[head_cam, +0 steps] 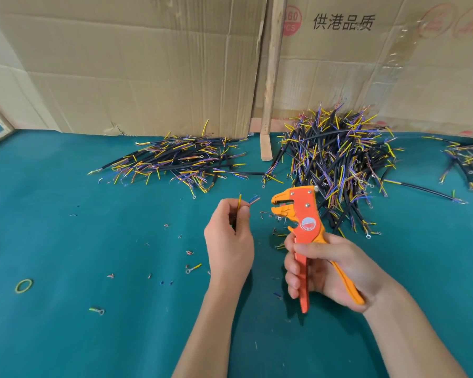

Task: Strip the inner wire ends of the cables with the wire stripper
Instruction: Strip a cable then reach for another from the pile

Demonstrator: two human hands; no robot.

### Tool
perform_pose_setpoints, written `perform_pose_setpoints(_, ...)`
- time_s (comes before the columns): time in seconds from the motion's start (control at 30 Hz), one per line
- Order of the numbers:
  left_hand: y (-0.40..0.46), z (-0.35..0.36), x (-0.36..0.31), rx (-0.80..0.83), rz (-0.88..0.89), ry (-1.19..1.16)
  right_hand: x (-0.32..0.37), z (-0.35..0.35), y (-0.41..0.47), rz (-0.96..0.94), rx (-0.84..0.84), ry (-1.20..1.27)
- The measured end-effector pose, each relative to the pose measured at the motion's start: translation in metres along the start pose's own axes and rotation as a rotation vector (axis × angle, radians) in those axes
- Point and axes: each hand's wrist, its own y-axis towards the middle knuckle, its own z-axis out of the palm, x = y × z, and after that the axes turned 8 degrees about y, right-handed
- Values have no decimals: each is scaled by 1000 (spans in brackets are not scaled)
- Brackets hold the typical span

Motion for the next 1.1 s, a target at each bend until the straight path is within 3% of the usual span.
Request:
perform_pose_setpoints(0.47, -3, 6, 5, -15, 147, 174, -8, 7, 5, 15, -2, -28)
perform_pose_setpoints(0.83, -1, 6, 6, 12, 126, 151, -15, 13, 12, -94, -185, -55)
perform_pose_setpoints(1.0, -2, 6, -8, 51, 24, 99, -5, 7, 7, -195, -40, 167)
perform_pose_setpoints(1.1, 10, 24, -37, 311, -52, -114, 7, -3, -3, -266, 184, 275)
